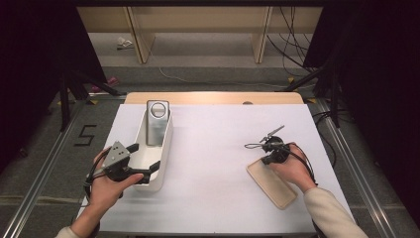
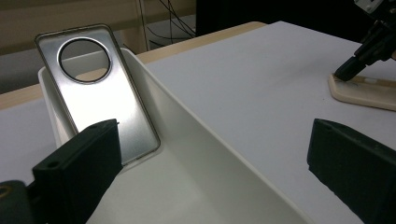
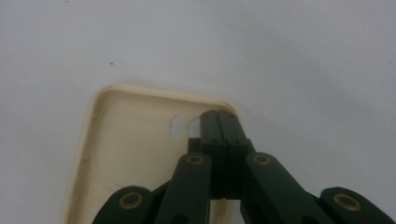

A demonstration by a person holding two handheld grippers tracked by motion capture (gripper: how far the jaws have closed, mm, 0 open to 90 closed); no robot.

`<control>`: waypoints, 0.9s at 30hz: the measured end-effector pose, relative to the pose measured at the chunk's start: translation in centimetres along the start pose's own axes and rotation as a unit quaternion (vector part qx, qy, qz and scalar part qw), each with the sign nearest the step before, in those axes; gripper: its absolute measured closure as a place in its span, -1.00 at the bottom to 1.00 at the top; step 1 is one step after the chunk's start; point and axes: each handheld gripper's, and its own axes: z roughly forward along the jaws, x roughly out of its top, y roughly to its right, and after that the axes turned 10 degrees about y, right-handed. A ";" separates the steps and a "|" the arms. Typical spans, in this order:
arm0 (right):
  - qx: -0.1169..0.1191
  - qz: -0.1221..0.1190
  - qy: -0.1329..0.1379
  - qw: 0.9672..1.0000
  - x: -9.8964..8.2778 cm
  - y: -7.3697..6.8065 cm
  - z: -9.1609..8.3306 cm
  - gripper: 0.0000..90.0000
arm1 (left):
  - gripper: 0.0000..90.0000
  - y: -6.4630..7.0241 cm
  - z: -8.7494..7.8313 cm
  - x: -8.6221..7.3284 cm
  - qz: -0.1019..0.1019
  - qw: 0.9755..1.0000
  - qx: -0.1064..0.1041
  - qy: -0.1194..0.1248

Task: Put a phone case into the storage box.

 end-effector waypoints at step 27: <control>-0.045 0.063 -0.011 0.997 -1.7 3.3 -1.7 1.00 | -0.94 0.0 0.0 0.0 0.001 1.000 0.000 0.002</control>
